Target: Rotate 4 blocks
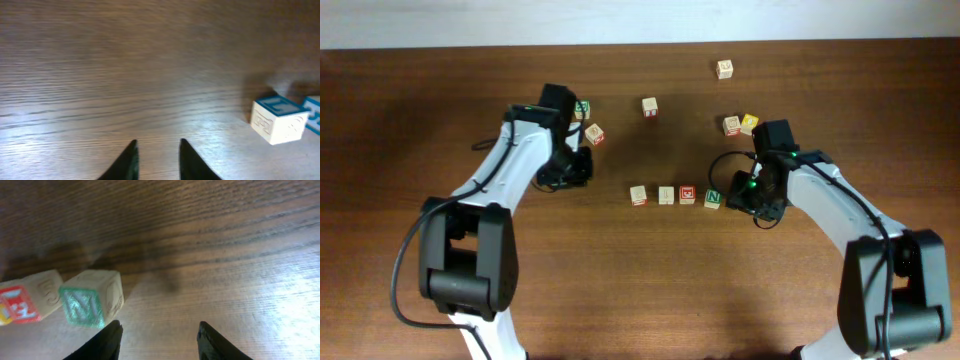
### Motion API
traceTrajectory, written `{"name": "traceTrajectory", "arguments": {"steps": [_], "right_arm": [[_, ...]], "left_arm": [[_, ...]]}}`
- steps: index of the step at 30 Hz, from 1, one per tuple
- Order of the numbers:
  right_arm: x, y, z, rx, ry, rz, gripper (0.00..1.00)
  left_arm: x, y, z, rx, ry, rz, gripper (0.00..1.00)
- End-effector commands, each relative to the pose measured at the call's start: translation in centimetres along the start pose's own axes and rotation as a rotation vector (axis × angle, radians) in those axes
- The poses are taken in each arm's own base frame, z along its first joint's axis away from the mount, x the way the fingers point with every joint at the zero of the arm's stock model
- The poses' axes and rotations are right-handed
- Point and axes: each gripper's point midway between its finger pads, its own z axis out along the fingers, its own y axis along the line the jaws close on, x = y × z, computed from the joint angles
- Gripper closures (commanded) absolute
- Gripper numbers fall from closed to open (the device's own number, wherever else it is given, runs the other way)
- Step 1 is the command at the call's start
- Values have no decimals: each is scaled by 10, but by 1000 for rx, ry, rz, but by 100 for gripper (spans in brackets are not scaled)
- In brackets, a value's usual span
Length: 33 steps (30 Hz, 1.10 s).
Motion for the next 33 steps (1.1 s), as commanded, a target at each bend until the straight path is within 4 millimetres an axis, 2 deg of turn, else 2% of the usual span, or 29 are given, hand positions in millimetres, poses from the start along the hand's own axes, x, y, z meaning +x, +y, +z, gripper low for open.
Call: {"name": "traceTrajectory", "arguments": {"steps": [1,6,13,17,26,33], "right_arm": [[3,-3,13,6,28,20,51],[-2,-2,22,1,20,18,51],[-8,1,23,-11,-4,13,51],[-10,1,23,-14,-10,12,51],[-9,3,24,-15,-10,6,51],[-7,24,26,-38,-31,-51,51]], "left_arm": [[3,-23,6,-3,3,53,80],[9,-47,20,1,11,59,83],[10,-49,42,-8,41,55,82],[11,-59,53,12,48,72,82],[20,-77,55,37,63,111,84],[13,-81,56,49,34,117,87]]}}
